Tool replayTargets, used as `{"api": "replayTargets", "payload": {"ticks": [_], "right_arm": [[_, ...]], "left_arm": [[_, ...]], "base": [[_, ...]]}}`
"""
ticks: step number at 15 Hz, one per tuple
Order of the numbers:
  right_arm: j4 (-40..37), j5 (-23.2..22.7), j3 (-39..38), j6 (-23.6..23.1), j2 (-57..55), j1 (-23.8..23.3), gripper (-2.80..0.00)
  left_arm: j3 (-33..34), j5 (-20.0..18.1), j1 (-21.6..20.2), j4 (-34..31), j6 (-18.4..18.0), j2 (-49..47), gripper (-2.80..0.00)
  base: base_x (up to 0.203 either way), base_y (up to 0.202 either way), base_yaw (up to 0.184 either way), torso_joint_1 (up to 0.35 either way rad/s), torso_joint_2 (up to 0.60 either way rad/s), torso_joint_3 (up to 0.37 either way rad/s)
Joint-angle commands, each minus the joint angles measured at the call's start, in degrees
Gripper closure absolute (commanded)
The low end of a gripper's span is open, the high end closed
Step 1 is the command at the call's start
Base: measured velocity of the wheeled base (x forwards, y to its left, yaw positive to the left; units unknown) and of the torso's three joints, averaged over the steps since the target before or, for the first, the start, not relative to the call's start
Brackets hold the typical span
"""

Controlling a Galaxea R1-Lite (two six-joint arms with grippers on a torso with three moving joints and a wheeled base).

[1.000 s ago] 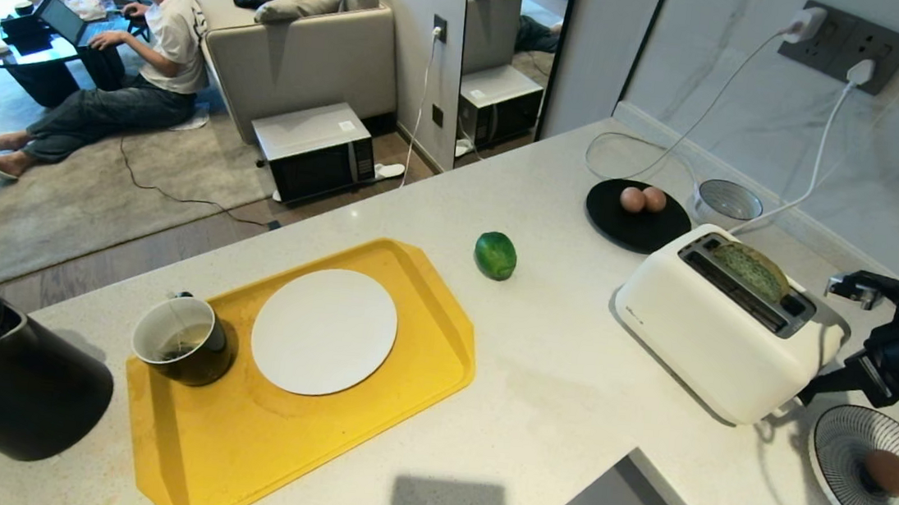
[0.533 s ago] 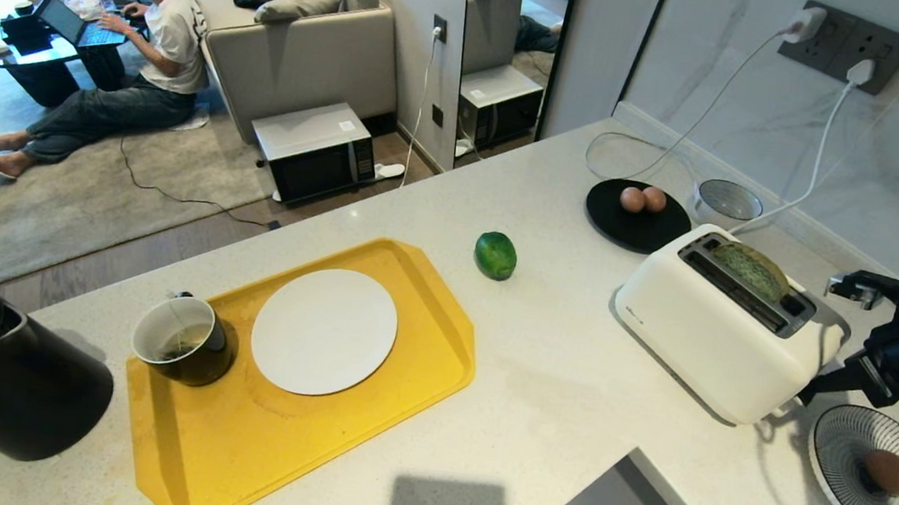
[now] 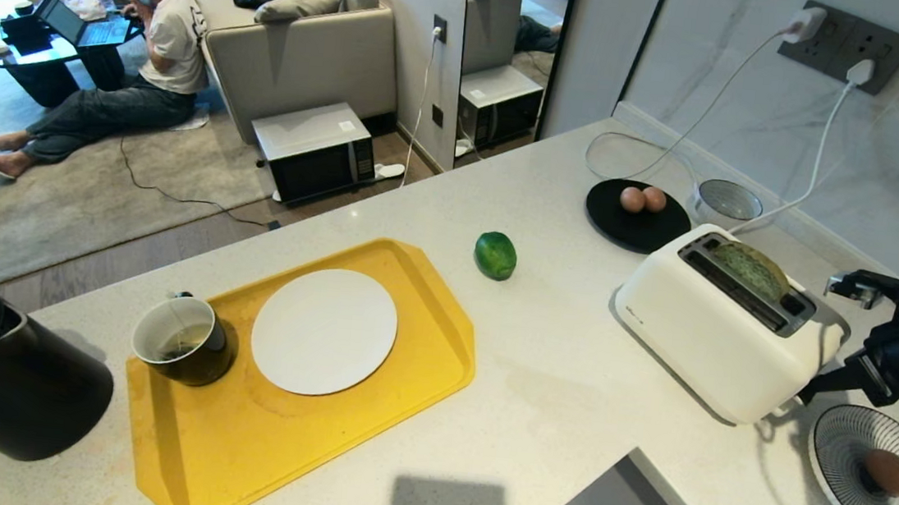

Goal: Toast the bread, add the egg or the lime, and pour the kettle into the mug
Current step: Use a bread toaster

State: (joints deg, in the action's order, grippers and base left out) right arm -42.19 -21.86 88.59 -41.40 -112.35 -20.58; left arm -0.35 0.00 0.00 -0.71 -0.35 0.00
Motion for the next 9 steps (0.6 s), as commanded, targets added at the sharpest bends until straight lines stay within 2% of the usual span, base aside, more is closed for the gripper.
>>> {"api": "replayTargets", "payload": {"ticks": [1, 9], "right_arm": [[-0.2, -0.2, 0.1, -0.3, -0.1, 0.0, 0.0], [-0.2, -0.2, 0.4, -0.3, -0.5, 0.0, 0.0]], "left_arm": [[0.0, 0.0, 0.0, 0.0, 0.0, -0.1, 0.0], [0.0, 0.0, 0.0, 0.0, 0.0, -0.1, 0.0]], "base": [[0.0, 0.0, 0.0, 0.0, 0.0, 0.0], [0.0, 0.0, 0.0, 0.0, 0.0, 0.0]]}}
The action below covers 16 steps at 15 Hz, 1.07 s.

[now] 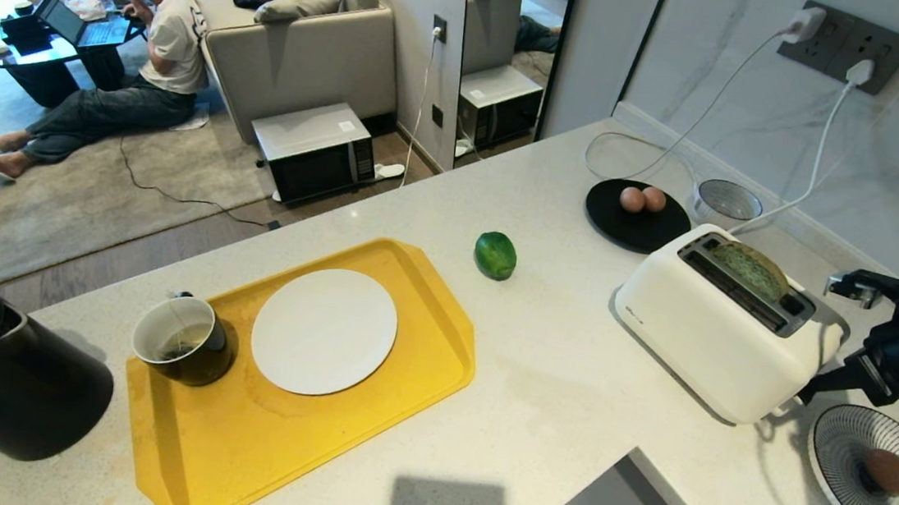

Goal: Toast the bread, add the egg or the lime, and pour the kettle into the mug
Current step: Use a bread toaster

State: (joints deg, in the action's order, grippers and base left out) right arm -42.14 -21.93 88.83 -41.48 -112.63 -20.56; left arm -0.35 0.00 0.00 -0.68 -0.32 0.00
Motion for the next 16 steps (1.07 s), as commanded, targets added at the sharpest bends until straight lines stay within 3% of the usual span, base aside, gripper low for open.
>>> {"api": "replayTargets", "payload": {"ticks": [1, 16], "right_arm": [[-0.2, -0.1, 0.2, -0.4, -0.2, 0.0, 0.0], [-0.3, -0.1, 0.9, -1.0, -1.3, -0.1, 0.0]], "left_arm": [[0.0, 0.0, 0.0, 0.0, 0.0, -0.1, 0.0], [0.0, 0.0, 0.0, 0.0, 0.0, -0.1, 0.0]], "base": [[0.0, 0.0, 0.0, 0.0, 0.0, 0.0], [0.0, 0.0, 0.0, 0.0, 0.0, 0.0]]}}
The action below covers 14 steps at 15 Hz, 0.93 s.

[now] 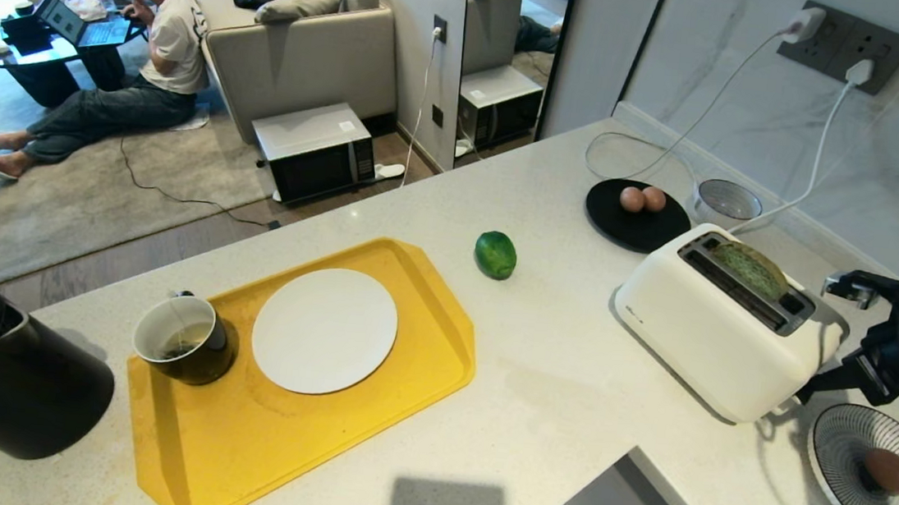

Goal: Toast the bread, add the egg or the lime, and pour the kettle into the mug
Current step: Use a bread toaster

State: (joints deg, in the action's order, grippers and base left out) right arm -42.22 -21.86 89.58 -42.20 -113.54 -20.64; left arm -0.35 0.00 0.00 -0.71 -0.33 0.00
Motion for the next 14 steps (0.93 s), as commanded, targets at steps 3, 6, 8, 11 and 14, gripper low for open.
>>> {"api": "replayTargets", "payload": {"ticks": [3, 6, 8, 11, 14], "right_arm": [[-0.1, -0.1, 0.6, -0.3, -0.3, -0.1, 0.0], [-0.2, -0.2, 0.8, -0.3, -0.1, -0.1, 0.0], [-0.2, -0.2, 1.1, -0.3, -0.1, -0.1, 0.0], [-0.2, -0.1, 1.0, -0.3, 0.0, -0.1, 0.0], [-0.2, -0.1, 0.7, -0.3, 0.2, -0.1, 0.0]], "left_arm": [[0.0, 0.0, 0.0, 0.0, 0.0, -0.1, 0.0], [0.0, 0.0, 0.0, 0.0, 0.0, -0.1, 0.0], [0.0, 0.0, 0.0, 0.0, 0.0, -0.1, 0.0], [0.0, 0.0, 0.0, 0.0, 0.0, -0.1, 0.0], [0.0, 0.0, 0.0, 0.0, 0.0, -0.1, 0.0]], "base": [[0.0, 0.0, 0.0, 0.0, 0.0, 0.0], [0.0, 0.0, 0.0, 0.0, 0.0, 0.0], [0.0, 0.0, 0.0, 0.0, 0.0, 0.0], [0.0, 0.0, 0.0, 0.0, 0.0, 0.0], [0.0, 0.0, 0.0, 0.0, 0.0, 0.0]]}}
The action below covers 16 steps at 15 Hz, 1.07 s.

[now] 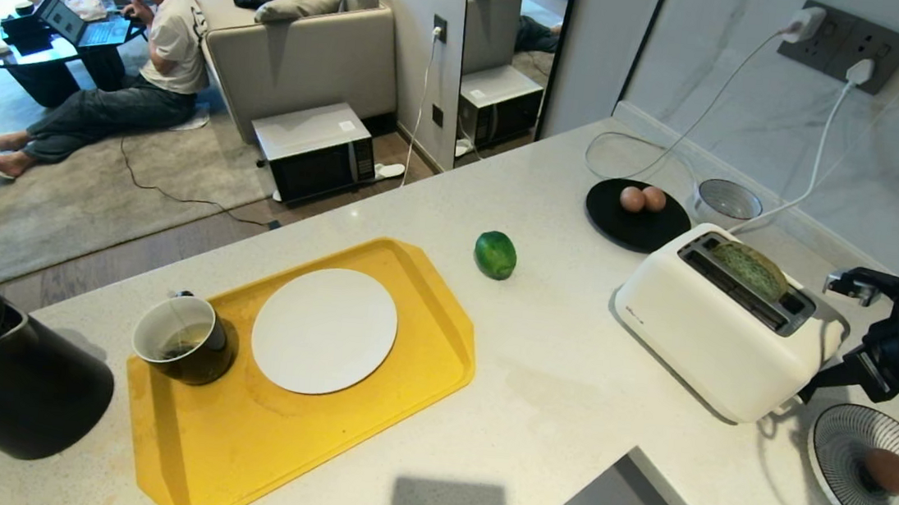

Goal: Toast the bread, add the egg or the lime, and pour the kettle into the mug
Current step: Use a bread toaster

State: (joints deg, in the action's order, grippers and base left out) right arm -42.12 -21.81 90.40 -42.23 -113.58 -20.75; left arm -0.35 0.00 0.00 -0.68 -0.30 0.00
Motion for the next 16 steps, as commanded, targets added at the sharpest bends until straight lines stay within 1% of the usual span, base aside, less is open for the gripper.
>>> {"api": "replayTargets", "payload": {"ticks": [1, 7, 16], "right_arm": [[-0.3, -0.2, -0.1, -0.2, 0.3, 0.0, 0.0], [-0.3, -0.2, 0.1, -0.2, 1.8, -0.1, 0.0], [-0.5, -0.4, 0.3, 0.8, 11.5, -1.9, 0.0]], "left_arm": [[0.0, 0.0, 0.0, 0.0, 0.0, -0.1, 0.0], [0.0, 0.0, 0.0, 0.0, 0.0, -0.1, 0.0], [0.0, 0.0, 0.0, 0.0, 0.0, -0.1, 0.0]], "base": [[0.0, 0.0, 0.0, 0.0, 0.0, 0.0], [0.0, 0.0, 0.0, 0.0, 0.0, 0.0], [0.0, 0.0, 0.0, 0.0, 0.0, 0.0]]}}
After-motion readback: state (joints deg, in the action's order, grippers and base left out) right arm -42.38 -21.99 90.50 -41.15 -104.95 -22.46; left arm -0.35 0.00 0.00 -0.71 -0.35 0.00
